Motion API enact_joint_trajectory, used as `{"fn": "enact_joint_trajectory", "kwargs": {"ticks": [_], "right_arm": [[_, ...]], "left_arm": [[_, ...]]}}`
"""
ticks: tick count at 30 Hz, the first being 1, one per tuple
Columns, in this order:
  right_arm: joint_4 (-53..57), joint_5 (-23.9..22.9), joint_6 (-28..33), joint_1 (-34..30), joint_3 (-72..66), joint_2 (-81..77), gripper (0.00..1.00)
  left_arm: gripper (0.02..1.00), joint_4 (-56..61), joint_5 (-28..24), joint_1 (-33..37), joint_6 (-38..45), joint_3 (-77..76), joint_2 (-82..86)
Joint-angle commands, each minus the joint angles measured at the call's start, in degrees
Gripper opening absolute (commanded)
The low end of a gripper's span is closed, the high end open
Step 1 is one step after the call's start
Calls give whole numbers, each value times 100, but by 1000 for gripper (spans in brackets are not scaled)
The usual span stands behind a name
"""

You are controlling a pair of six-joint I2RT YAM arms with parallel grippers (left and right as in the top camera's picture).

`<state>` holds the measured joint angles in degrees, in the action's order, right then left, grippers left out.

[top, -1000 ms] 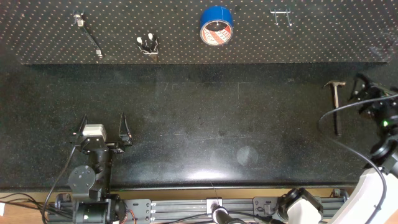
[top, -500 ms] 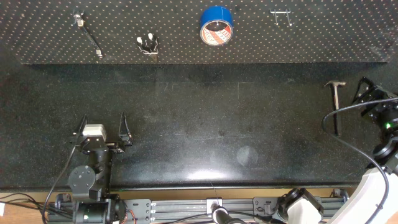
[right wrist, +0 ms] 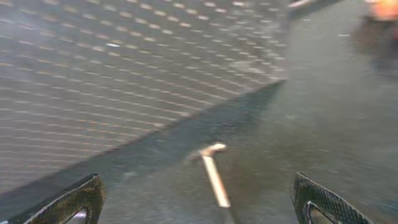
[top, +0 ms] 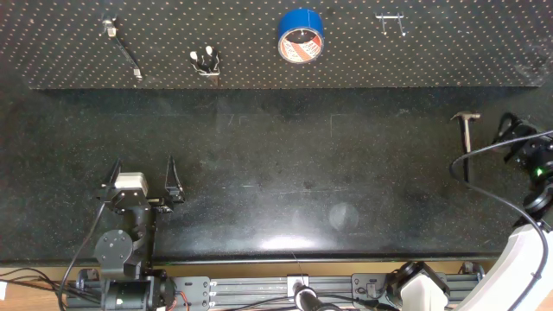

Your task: Place Tools Onto Pegboard

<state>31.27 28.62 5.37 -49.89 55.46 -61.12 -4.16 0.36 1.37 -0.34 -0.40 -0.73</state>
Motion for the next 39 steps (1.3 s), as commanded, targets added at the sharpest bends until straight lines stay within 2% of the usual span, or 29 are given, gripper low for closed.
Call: {"fn": "enact_joint_trajectory", "kwargs": {"ticks": [1, 8, 13, 17, 20, 24, 30, 35, 39], "right_arm": [[4, -1469, 319, -35, 92, -2, 969], [597, -1462, 2061, -35, 92, -227, 967], [874, -1469, 2184, -35, 92, -809, 969], [1045, -1427, 2964, -35, 92, -1207, 969], [1381, -1117, 3814, -111, 92, -1467, 969], [1539, -929, 4304, -417, 92, -1845, 969], [1779, -1233, 4393, -181, 92, -2251, 969], [1641, -1506, 3803, 120, 92, -2494, 972], [1423, -1954, 3526, 514, 92, -2649, 969]], "left_arm": [[996, -42, -20, 28, -92, 9, 55], [996, -42, -20, 28, -92, 9, 55], [996, -42, -20, 28, -92, 9, 55], [996, -42, -20, 28, -92, 9, 55], [996, -42, -20, 28, -92, 9, 55], [996, -39, -20, 28, -92, 9, 55], [996, -42, -20, 28, -92, 9, 55], [996, -42, -20, 28, -92, 9, 55], [996, -39, -20, 28, -92, 9, 55]]}}
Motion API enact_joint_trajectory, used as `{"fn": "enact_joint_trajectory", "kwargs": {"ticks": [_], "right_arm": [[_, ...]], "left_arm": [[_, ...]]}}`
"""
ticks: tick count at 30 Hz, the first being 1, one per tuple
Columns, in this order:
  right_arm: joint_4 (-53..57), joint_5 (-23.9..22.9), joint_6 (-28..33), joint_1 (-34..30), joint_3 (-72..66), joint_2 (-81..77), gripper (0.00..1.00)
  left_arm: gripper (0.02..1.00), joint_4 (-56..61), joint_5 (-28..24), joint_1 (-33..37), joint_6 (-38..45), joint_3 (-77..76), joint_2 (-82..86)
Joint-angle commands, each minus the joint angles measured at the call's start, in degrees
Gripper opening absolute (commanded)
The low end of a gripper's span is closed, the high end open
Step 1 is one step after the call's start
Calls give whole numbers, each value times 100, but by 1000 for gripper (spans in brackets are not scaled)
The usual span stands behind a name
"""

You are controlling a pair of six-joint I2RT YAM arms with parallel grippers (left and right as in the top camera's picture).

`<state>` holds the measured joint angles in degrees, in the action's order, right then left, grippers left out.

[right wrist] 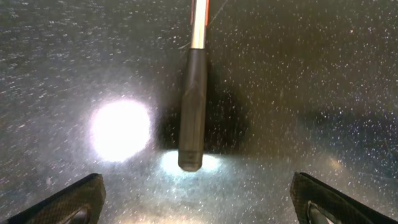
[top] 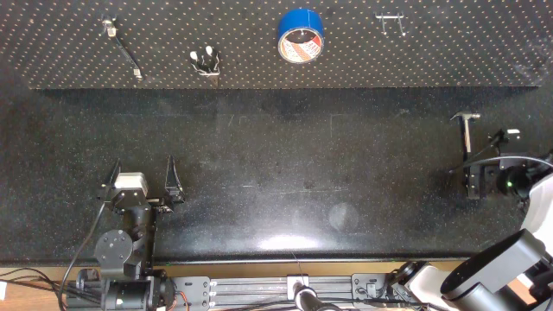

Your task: Place Tools Onto Pegboard

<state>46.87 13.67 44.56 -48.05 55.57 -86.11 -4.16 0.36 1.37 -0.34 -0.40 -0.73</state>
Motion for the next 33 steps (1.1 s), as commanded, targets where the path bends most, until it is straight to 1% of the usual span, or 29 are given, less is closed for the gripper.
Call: {"fn": "enact_joint_trajectory", "kwargs": {"ticks": [1, 5, 9, 15, 23, 28, 31, 33], "right_arm": [[-179, -516, -407, 396, 81, -184, 969], [-299, -520, -538, 503, 81, -332, 969], [-393, -612, -562, 540, 81, -507, 969], [-501, -625, -623, 623, 81, -750, 969], [-645, -920, -638, 944, 81, -833, 969], [-649, -920, -671, 946, 81, -911, 969], [-649, -907, -905, 946, 81, -1051, 969], [-643, -804, -1023, 946, 81, -1115, 969]], "left_arm": [[996, -42, -20, 28, -92, 9, 55], [996, -39, -20, 28, -92, 9, 55], [996, -42, -20, 28, -92, 9, 55], [996, -39, -20, 28, -92, 9, 55], [996, -39, -20, 28, -92, 9, 55], [996, -42, -20, 28, -92, 9, 55], [996, -39, -20, 28, -92, 9, 55], [996, -42, -20, 28, -92, 9, 55]]}}
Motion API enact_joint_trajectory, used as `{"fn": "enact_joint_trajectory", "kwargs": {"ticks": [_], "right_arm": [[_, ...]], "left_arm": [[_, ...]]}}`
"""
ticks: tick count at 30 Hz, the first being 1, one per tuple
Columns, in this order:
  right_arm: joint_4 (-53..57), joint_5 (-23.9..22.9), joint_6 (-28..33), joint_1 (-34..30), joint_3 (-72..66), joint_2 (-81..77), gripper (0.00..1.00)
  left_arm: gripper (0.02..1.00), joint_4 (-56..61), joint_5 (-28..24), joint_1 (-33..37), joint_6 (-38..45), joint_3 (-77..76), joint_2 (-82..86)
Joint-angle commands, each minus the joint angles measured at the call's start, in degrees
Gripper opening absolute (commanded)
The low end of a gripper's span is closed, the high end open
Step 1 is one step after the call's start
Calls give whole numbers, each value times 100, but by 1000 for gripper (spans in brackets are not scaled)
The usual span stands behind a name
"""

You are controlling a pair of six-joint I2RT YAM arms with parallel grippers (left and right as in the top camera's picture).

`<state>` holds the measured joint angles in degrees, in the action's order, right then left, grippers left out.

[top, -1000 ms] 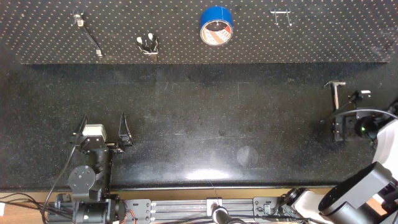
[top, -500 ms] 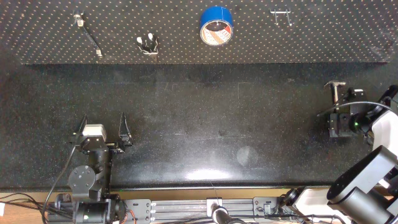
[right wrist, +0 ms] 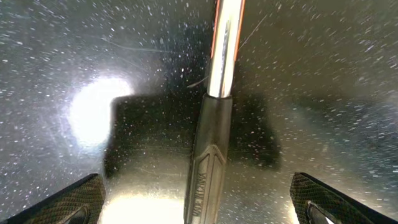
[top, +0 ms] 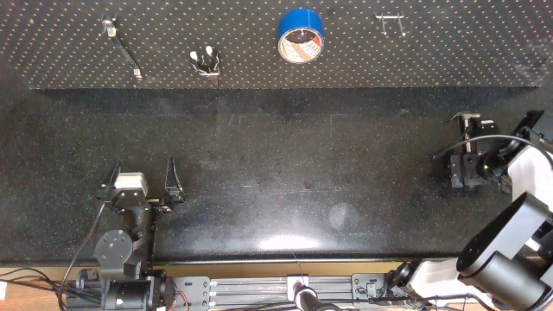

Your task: Place Tools Onto Pegboard

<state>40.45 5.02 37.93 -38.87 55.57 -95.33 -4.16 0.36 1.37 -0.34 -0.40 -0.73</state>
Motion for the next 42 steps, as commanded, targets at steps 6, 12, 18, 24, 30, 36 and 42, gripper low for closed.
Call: {"fn": "enact_joint_trajectory", "kwargs": {"ticks": [6, 12, 18, 24, 30, 36, 42], "right_arm": [[-7, 367, -470, 28, 81, -210, 969], [-22, 466, -466, 28, 81, -210, 969], [-24, 442, -446, 28, 81, -275, 833], [-26, 240, -254, 28, 81, -278, 728], [-26, 94, -13, 28, 81, -278, 652], [-26, 55, 96, 28, 81, -278, 570], [-20, 55, 177, 28, 81, -369, 533]], "left_arm": [[996, -42, -20, 28, -92, 9, 55], [996, -42, -20, 28, -92, 9, 55], [996, -42, -20, 28, -92, 9, 55], [996, -42, -20, 28, -92, 9, 55], [996, -39, -20, 28, -92, 9, 55], [996, -39, -20, 28, -92, 9, 55], [996, -39, -20, 28, -92, 9, 55]]}}
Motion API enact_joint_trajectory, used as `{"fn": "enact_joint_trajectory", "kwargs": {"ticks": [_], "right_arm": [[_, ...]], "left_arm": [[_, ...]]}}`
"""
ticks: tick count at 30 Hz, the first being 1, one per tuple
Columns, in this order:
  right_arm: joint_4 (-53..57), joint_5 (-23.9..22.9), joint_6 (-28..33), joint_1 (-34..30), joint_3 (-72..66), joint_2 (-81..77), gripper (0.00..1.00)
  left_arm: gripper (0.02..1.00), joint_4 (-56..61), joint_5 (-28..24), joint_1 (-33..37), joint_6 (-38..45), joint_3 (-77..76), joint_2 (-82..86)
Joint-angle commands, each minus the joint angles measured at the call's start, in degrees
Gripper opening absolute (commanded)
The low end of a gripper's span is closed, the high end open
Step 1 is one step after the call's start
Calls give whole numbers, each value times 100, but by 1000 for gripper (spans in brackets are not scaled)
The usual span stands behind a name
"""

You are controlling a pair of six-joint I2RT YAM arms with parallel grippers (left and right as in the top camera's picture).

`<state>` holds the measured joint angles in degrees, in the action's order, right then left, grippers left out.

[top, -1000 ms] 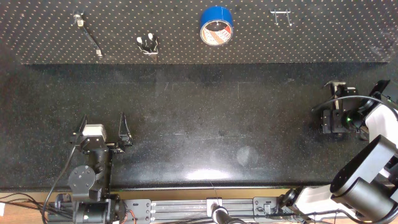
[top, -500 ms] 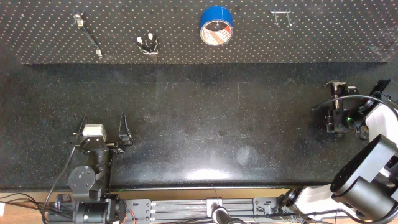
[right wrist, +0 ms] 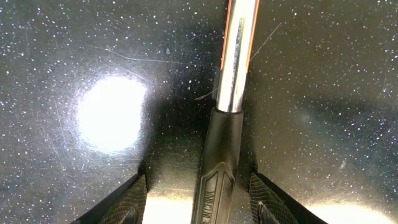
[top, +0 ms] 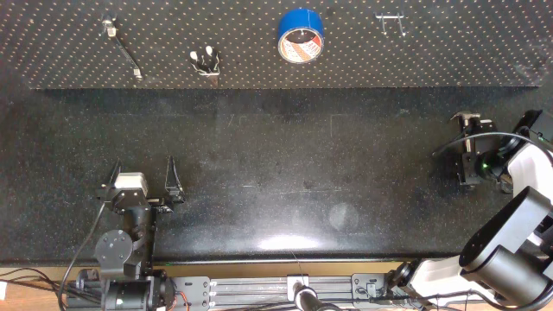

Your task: Place Tools Onto Pegboard

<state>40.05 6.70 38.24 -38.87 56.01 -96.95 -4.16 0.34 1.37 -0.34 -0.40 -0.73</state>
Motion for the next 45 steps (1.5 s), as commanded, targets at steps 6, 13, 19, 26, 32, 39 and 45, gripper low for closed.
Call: {"fn": "enact_joint_trajectory", "kwargs": {"ticks": [6, 13, 19, 26, 32, 39, 45], "right_arm": [[17, -114, 98, 2, 37, -267, 470], [-7, -66, 83, -133, 37, -278, 384], [-9, -70, 83, -133, 37, -306, 297], [-7, -72, 87, -133, 37, -306, 215], [-9, -153, 153, -133, 37, -306, 213], [13, -160, 304, -133, 37, -306, 213], [11, -153, 302, -133, 37, -306, 194]], "left_arm": [[996, -42, -17, 28, -92, 9, 55], [996, -39, -17, 28, -92, 9, 55], [996, -42, -17, 28, -92, 9, 55], [996, -42, -17, 28, -92, 9, 55], [996, -39, -17, 28, -92, 9, 55], [998, -42, -17, 28, -92, 9, 55], [996, -42, -17, 28, -92, 9, 55]]}}
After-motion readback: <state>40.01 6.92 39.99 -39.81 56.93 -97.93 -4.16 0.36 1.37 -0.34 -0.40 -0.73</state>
